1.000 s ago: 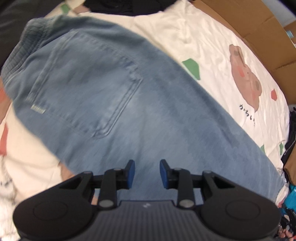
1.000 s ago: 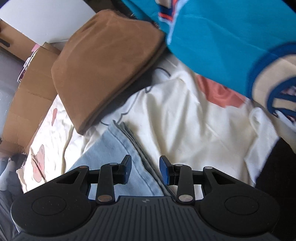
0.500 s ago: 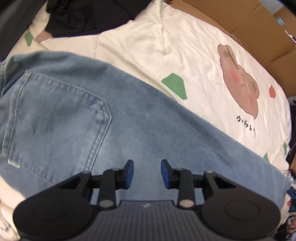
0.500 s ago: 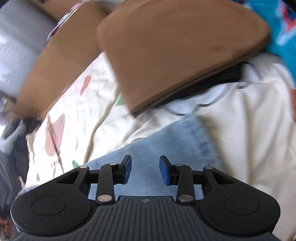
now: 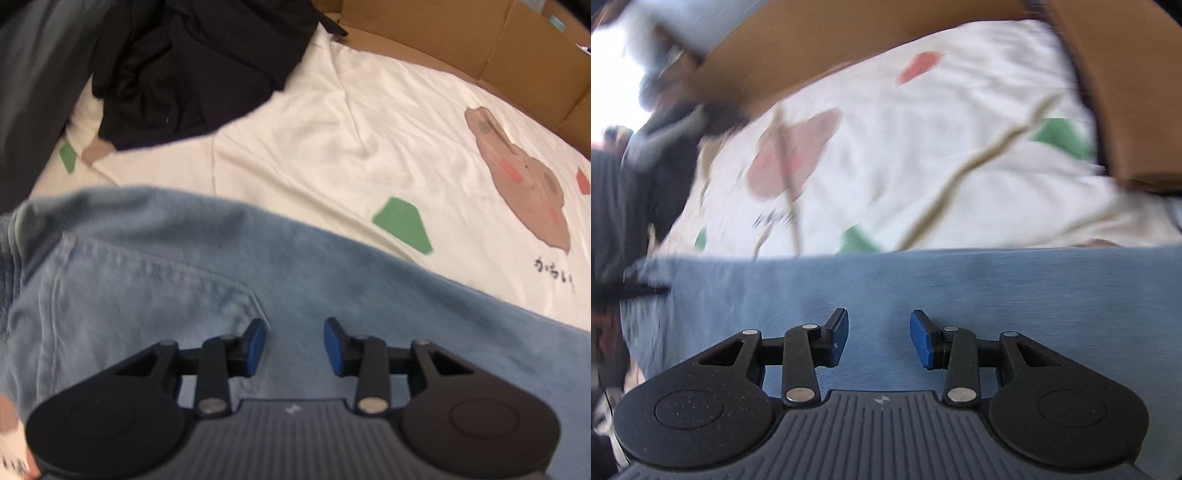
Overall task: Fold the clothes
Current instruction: 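Press both open grippers along the jeans to flatten them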
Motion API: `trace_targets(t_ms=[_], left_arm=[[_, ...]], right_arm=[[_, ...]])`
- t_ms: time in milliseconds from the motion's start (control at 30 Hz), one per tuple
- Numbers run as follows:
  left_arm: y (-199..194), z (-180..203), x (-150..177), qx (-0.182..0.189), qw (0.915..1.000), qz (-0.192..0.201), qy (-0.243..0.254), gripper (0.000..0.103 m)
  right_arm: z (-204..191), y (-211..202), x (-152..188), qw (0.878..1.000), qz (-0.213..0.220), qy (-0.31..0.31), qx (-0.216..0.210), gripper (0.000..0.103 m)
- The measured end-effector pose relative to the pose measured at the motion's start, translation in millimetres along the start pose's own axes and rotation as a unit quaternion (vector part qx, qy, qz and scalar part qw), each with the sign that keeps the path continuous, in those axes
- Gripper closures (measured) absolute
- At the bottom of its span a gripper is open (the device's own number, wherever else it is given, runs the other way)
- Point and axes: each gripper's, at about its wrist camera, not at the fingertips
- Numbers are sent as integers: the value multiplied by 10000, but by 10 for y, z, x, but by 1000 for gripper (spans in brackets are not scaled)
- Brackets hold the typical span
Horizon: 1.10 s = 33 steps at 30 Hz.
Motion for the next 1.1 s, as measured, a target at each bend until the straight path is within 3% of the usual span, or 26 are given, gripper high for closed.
trace_targets(t_ms=[200, 333, 433, 800, 1100], left_arm=[[195, -18, -186, -49, 9997, 228, 14, 67], [304, -4, -292, -30, 9998, 173, 111, 68], [330, 32, -319, -65, 9995, 81, 299, 69], [369, 20, -401, -8, 9996, -85, 285, 70], [306, 51, -480, -130, 9993, -252, 248, 74]], right_arm=[[-492, 292, -23, 9962, -295, -819, -55, 59], [-633, 441, -76, 9935, -331, -1086, 52, 59], [-661, 537, -114, 9926, -302, -1159, 176, 59], [-784, 820, -204, 9892, -98, -1296, 671, 60], [-802, 793, -237, 9909, -7, -1134, 728, 60]])
Point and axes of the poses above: each gripper's, at about its wrist camera, not at the fingertips, and y roughly the way its jaws point, z to its right, x to its underside, and after that the axes turned 6 degrees about -y, right-handed
